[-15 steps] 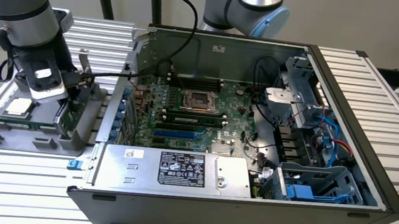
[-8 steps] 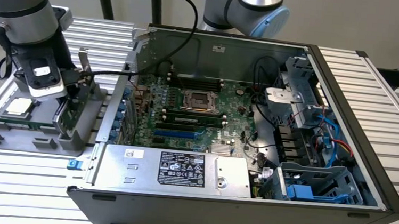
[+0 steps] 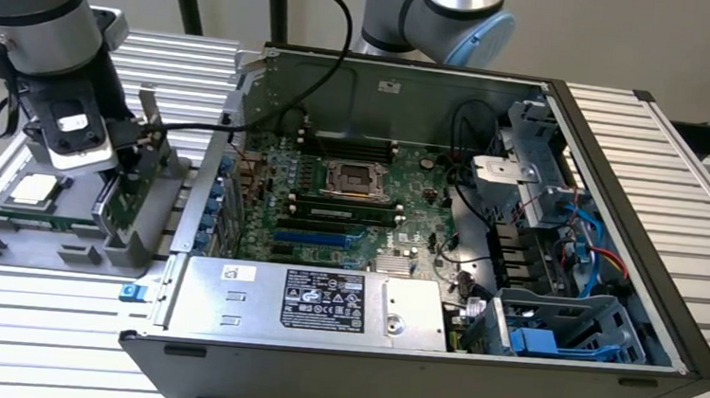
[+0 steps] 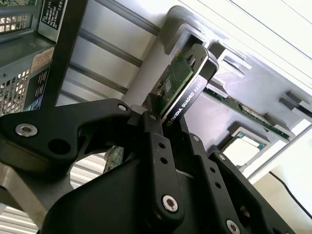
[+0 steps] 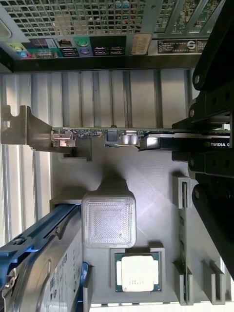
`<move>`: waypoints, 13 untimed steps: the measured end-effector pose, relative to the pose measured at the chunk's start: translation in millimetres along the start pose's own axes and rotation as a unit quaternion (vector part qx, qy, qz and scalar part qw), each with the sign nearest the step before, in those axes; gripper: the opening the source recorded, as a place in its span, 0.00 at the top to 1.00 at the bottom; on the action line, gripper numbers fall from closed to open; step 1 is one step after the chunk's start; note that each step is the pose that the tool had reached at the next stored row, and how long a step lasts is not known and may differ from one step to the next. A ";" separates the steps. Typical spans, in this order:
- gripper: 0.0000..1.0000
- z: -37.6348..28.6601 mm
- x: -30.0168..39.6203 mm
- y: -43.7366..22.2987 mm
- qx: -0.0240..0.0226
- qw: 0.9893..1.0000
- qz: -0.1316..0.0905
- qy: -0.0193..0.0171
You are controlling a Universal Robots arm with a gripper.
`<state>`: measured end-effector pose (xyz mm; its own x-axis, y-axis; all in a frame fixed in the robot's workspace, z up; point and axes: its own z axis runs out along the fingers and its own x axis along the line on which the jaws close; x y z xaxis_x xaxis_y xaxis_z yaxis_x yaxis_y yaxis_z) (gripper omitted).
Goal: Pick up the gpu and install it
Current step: 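Pick up the gpu and move the gpu toward the slot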
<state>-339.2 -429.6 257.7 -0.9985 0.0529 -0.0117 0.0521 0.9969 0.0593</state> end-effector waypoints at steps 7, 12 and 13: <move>1.00 -3.0 0.0 0.2 0.000 1.000 0.000 0.000; 1.00 -5.7 -0.1 0.4 0.000 1.000 0.000 0.000; 1.00 -6.4 -0.1 0.4 0.000 1.000 0.000 0.000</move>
<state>-339.2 -429.6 264.0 -0.9985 0.0529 -0.0116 0.0521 0.9969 0.0592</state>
